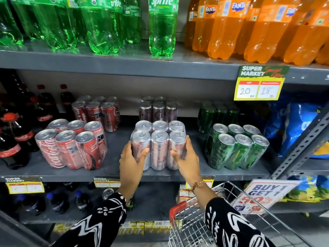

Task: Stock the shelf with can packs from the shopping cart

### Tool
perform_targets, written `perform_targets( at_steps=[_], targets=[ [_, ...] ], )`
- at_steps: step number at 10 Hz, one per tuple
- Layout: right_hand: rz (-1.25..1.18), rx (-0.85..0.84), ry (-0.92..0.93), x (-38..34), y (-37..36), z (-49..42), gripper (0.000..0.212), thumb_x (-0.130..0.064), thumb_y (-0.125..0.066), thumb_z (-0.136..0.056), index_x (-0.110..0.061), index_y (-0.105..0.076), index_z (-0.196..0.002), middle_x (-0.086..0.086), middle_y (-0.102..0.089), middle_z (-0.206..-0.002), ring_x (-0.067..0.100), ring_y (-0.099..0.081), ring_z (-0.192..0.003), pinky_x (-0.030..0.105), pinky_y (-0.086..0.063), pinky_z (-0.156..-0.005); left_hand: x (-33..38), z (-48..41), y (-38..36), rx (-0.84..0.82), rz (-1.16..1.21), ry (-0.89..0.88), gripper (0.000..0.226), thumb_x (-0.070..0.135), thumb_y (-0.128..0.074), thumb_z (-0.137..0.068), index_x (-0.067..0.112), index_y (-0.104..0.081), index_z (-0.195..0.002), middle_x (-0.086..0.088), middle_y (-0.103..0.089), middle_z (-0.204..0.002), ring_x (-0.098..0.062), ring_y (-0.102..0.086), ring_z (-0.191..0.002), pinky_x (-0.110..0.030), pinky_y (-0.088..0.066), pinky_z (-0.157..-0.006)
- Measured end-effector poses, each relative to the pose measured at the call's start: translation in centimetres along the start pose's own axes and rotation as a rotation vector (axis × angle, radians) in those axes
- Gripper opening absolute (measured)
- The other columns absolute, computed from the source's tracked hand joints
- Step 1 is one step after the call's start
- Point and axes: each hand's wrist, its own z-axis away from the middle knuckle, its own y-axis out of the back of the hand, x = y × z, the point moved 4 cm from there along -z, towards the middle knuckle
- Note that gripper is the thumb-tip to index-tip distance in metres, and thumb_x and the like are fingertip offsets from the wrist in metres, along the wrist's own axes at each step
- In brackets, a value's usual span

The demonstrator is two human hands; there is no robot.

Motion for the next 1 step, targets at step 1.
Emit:
perform_targets(
  at_steps=[1],
  targets=[
    [0.431, 0.048, 0.29, -2.18, -0.01, 5.65, 0.056, -0.028, -0.045, -0.094, -0.012, -0.032, -0.146, 0.008, -0.037, -0.154, 0.029, -0.033, -0.142, 0.052, -0.03, -0.115, 3.48, 1.56, 1.0, 0.162, -0.241, -0.373, 0.069, 0.047, -0.026, -0.094, 0.003, -0.02, -0.146, -0.016, -0.018, -0.158, -0.027, -0.008, -0.148, -0.038, -0.004, -0.12]
  ],
)
